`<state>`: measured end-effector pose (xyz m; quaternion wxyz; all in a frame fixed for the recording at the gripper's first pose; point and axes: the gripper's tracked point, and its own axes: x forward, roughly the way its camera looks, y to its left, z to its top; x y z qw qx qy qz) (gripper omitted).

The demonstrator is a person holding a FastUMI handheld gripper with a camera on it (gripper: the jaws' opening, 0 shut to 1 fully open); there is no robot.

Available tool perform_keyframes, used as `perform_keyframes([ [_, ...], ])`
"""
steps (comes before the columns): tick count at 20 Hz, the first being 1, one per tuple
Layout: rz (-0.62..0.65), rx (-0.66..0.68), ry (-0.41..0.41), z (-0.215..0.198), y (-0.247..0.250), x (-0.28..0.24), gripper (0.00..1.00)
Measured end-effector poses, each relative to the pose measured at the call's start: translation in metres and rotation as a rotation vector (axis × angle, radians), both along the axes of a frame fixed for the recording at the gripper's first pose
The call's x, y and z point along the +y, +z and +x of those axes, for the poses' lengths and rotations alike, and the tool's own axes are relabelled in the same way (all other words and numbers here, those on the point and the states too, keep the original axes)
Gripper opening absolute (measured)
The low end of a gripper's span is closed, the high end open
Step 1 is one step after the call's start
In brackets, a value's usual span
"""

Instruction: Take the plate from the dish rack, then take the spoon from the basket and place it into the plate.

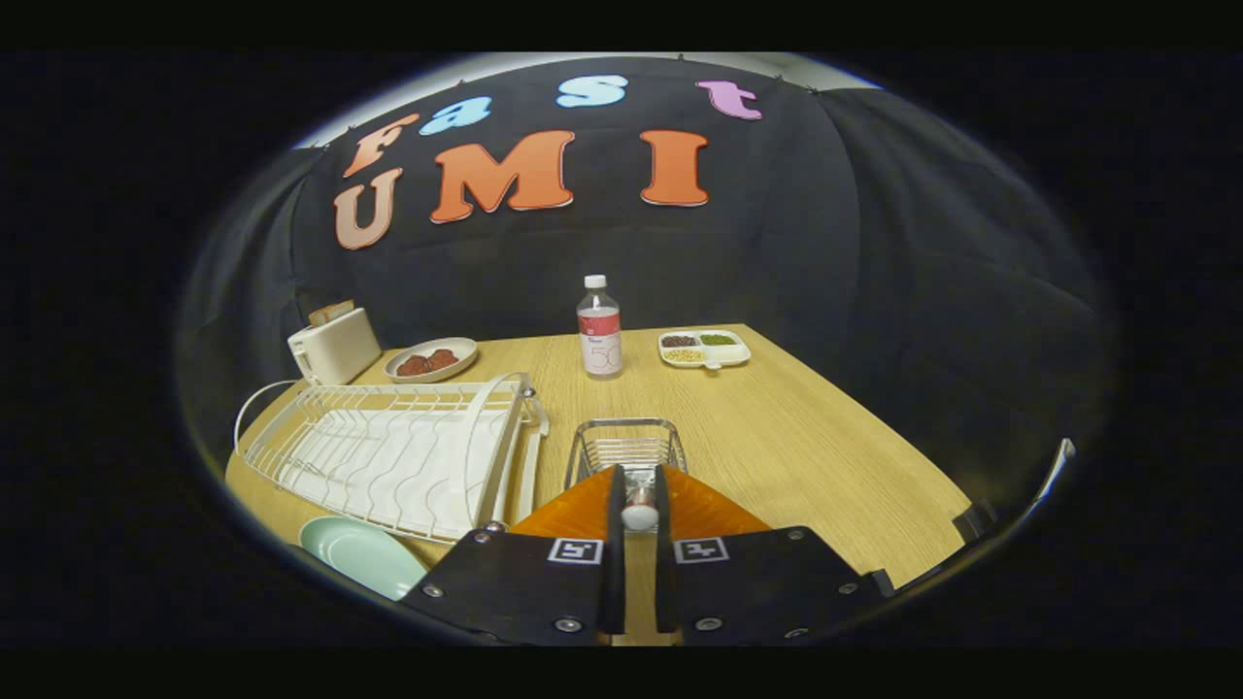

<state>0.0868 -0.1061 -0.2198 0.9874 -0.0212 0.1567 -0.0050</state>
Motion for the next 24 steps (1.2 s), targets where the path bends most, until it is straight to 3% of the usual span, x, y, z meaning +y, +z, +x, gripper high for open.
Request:
perform_keyframes([
  [14, -0.044, -0.121, -0.049, -0.069, 0.086, 0.025, 0.12],
  [24, -0.005, -0.134, -0.032, -0.131, 0.097, 0.090, 0.10],
])
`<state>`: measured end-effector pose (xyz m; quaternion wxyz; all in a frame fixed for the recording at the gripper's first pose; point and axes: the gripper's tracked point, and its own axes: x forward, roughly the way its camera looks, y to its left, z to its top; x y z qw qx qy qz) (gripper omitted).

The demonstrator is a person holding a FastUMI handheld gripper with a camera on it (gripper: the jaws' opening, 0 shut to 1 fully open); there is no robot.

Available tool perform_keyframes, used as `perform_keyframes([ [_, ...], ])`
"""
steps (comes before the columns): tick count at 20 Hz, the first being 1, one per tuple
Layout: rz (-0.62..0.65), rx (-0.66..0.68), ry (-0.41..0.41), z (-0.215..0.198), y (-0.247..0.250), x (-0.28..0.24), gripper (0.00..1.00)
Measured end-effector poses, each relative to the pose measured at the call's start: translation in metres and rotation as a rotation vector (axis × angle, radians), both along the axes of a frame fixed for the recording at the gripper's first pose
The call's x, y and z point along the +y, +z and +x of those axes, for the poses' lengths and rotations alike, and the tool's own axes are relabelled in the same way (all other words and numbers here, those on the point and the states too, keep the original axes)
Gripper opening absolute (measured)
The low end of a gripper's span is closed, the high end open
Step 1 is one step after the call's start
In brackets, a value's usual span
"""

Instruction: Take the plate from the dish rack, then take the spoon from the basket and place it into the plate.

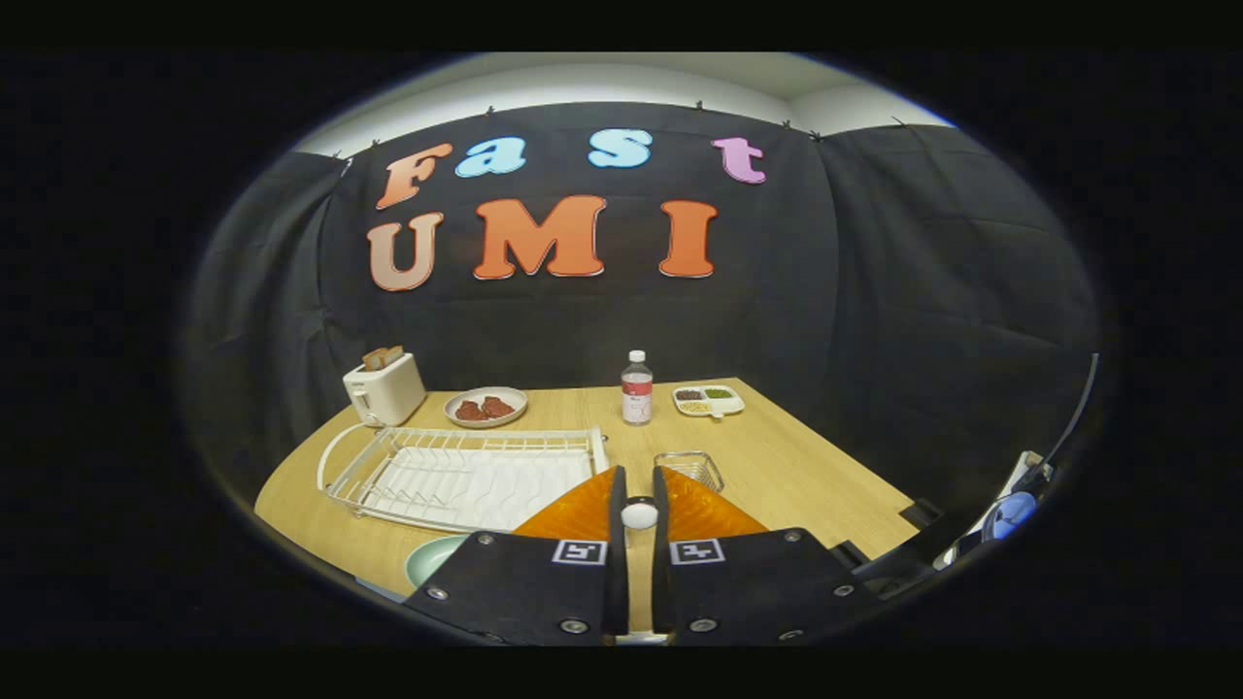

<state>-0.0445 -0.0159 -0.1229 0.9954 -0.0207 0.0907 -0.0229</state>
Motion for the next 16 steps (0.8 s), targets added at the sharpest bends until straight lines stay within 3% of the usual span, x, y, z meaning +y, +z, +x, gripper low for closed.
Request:
perform_keyframes([
  [16, -0.003, 0.103, 0.222, -0.029, -0.065, 0.125, 0.09],
])
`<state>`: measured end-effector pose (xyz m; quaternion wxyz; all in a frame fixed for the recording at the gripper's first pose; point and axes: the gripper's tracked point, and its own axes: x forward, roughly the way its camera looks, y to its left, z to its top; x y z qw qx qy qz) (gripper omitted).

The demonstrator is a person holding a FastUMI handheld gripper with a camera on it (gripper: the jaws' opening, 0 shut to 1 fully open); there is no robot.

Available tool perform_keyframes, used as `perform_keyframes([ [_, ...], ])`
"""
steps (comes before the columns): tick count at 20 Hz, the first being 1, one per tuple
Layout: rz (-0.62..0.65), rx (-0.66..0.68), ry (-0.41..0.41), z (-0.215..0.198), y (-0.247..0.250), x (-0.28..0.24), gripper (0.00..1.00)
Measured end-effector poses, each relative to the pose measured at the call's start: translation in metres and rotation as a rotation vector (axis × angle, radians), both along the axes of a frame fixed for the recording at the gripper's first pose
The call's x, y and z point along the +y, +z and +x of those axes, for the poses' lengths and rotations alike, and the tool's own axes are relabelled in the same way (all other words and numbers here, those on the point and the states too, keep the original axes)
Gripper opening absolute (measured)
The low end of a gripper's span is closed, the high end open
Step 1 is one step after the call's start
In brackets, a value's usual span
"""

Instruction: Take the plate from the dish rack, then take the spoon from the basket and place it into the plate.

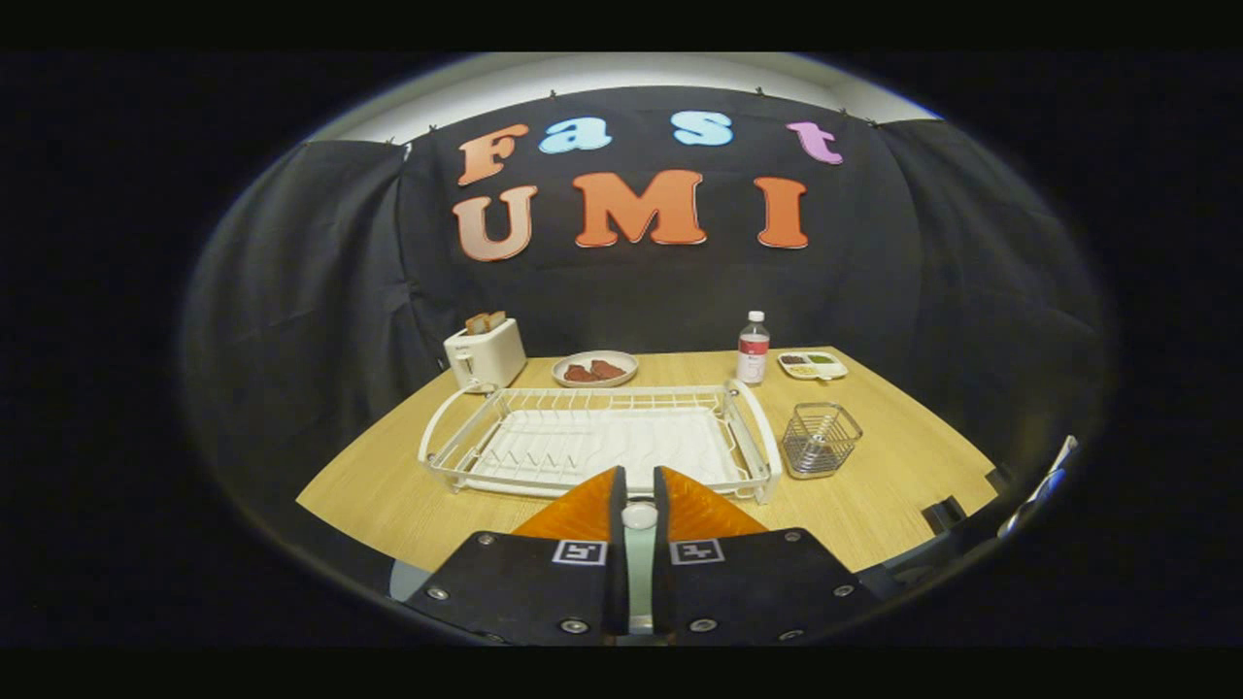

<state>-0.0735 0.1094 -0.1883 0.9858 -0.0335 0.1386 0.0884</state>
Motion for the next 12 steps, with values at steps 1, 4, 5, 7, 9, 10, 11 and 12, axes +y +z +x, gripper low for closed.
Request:
perform_keyframes([
  [1, -0.006, 0.008, 0.009, 0.002, -0.006, 0.004, 0.09],
  [4, -0.023, 0.034, 0.032, 0.007, -0.024, 0.015, 0.09],
  [5, -0.029, 0.040, 0.039, 0.008, -0.028, 0.017, 0.10],
  [7, -0.035, 0.047, 0.055, 0.011, -0.035, 0.023, 0.10],
  [9, -0.045, 0.042, 0.068, 0.015, -0.040, 0.027, 0.10],
  [10, -0.054, 0.046, 0.073, 0.015, -0.044, 0.028, 0.10],
  [11, -0.062, 0.054, 0.078, 0.016, -0.048, 0.030, 0.10],
  [12, -0.068, 0.063, 0.079, 0.016, -0.052, 0.030, 0.10],
])
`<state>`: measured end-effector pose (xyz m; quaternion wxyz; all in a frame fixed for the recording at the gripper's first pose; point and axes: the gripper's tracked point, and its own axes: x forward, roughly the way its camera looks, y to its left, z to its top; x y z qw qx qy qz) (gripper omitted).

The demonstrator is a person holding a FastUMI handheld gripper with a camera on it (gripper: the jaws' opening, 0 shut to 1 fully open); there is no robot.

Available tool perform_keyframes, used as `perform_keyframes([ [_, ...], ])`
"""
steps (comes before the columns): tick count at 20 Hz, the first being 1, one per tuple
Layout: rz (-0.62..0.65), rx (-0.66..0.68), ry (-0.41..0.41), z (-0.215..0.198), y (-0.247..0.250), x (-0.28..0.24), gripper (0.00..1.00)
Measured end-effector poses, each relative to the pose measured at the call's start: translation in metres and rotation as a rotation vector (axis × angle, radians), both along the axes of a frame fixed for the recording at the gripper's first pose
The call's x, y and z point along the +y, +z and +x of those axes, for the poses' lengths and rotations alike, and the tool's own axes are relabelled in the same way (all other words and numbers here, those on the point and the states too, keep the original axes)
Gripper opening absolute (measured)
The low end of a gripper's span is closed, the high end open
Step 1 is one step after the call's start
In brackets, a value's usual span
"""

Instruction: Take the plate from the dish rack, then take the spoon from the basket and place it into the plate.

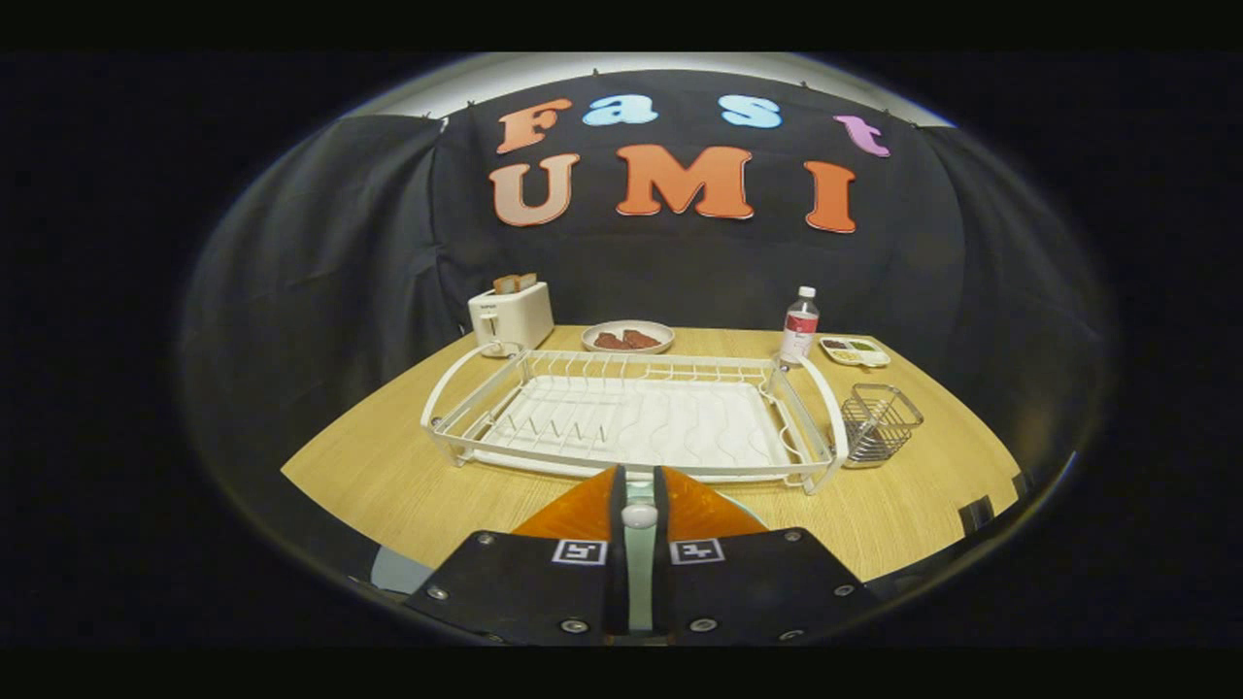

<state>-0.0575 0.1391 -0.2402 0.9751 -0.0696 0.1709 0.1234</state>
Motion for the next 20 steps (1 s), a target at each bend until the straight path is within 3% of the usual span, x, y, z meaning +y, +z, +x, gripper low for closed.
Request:
perform_keyframes([
  [4, -0.023, 0.038, -0.005, 0.007, -0.012, -0.003, 0.12],
  [8, -0.027, 0.139, -0.043, 0.011, -0.035, -0.017, 0.27],
  [12, -0.023, 0.149, -0.076, 0.020, -0.028, -0.038, 0.57],
  [13, -0.029, 0.143, -0.086, 0.025, -0.022, -0.044, 0.74],
  [15, -0.020, 0.125, -0.108, 0.033, -0.008, -0.058, 0.94],
  [16, -0.010, 0.120, -0.117, 0.035, -0.001, -0.064, 0.98],
  [20, 0.021, 0.072, -0.170, 0.049, 0.034, -0.098, 0.99],
])
